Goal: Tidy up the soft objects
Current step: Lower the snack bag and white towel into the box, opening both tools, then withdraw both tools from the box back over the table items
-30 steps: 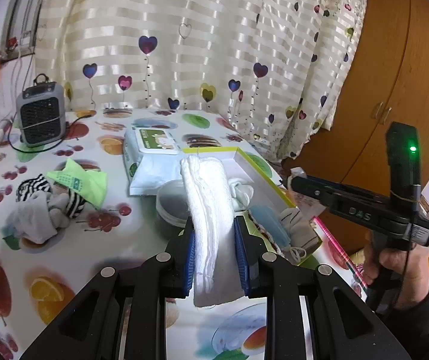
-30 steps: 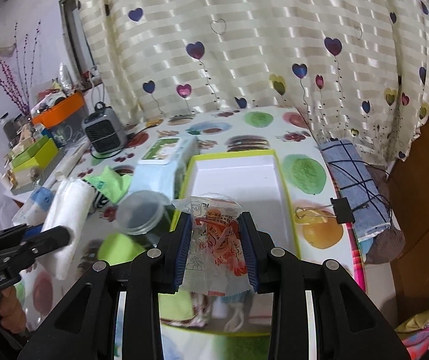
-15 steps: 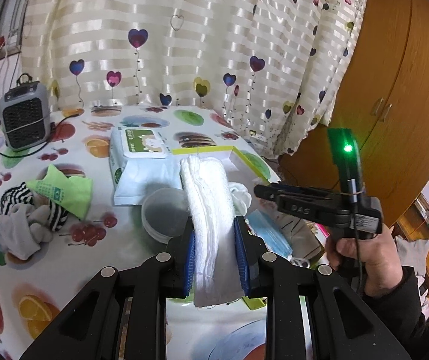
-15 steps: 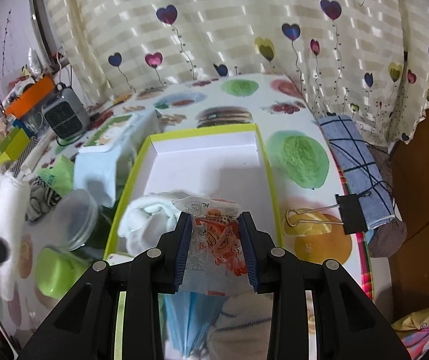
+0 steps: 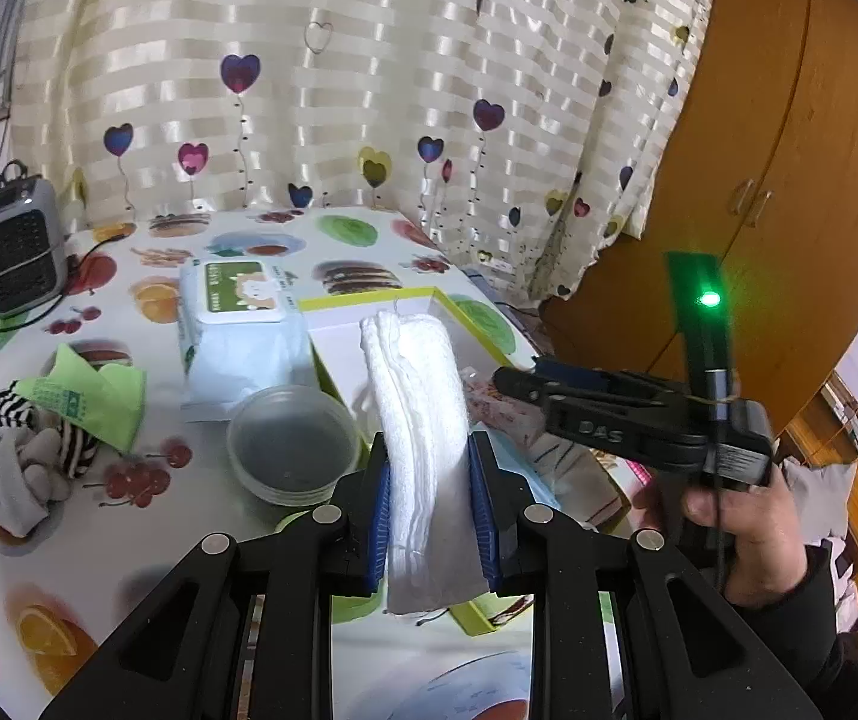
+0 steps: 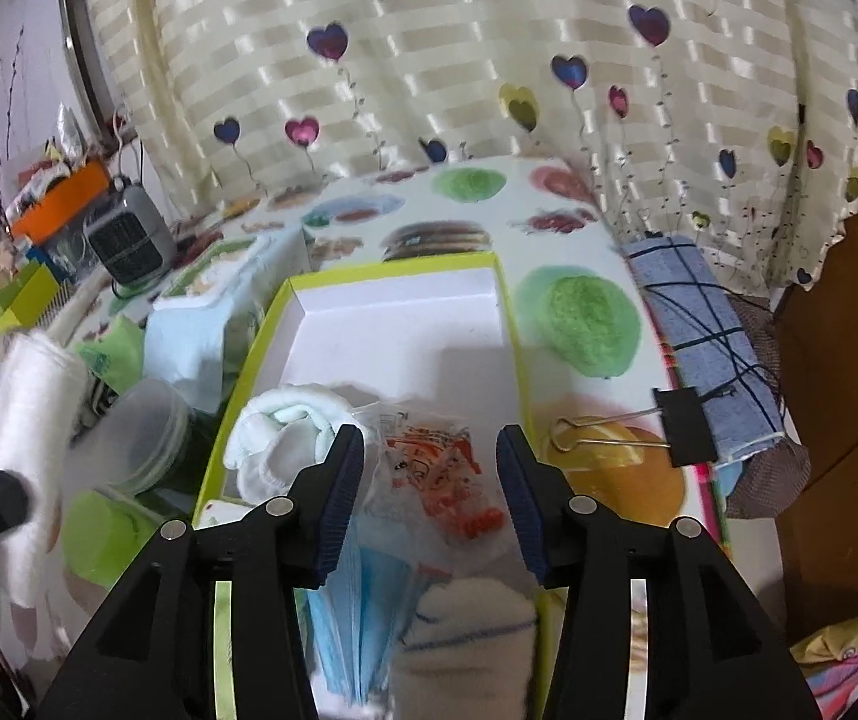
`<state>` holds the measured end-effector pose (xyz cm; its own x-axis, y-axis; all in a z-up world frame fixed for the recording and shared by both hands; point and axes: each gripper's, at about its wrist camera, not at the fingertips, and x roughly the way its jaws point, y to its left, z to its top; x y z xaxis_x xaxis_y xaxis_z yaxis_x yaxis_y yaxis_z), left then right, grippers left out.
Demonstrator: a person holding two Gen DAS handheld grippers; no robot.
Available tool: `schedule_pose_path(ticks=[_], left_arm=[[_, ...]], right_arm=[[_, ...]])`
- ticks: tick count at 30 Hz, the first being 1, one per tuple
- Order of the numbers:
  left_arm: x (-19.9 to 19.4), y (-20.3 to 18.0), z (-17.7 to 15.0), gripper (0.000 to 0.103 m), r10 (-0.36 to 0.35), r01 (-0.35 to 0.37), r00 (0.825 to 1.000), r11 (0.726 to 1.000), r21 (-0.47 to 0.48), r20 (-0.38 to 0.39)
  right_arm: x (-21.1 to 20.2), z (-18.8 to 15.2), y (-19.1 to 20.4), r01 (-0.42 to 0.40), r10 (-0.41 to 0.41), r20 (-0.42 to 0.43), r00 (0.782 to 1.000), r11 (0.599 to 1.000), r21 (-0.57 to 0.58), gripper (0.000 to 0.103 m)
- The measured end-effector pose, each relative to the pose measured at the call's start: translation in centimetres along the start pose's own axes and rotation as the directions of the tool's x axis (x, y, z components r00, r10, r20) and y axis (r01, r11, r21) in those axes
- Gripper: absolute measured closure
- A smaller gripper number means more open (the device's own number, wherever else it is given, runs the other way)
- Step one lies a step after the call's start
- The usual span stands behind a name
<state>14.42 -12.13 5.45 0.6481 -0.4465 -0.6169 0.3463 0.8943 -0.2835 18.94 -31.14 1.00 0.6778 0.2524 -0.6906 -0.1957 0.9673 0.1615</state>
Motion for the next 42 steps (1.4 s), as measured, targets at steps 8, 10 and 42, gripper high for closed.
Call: schedule_pose_path(ticks=[8, 10, 42], left_arm=[[2.2, -2.4, 0.1, 0.081, -0.047, 0.048, 0.998, 0.999, 0.012, -0.050], [3.0, -3.1, 0.0, 0.081, -0.058, 0.059, 0.996, 0.998, 0.015, -0.068], [1.2, -4.6, -1.3, 0.061, -0.081, 0.084, 0.995, 0.996, 0.032, -0.064]], right_arm=[[-3.4, -1.8, -1.0, 0.005, -0.008, 0.052, 0.999, 0.999, 0.052, 0.056], [-3.9, -2.2, -1.3, 0.006, -0.010, 0.057, 0.998, 0.998, 0.063, 0.056], [-8.3, -4.0, 0.0, -0.002, -0.004, 0.088, 0.996, 0.998, 0.065, 0.056]])
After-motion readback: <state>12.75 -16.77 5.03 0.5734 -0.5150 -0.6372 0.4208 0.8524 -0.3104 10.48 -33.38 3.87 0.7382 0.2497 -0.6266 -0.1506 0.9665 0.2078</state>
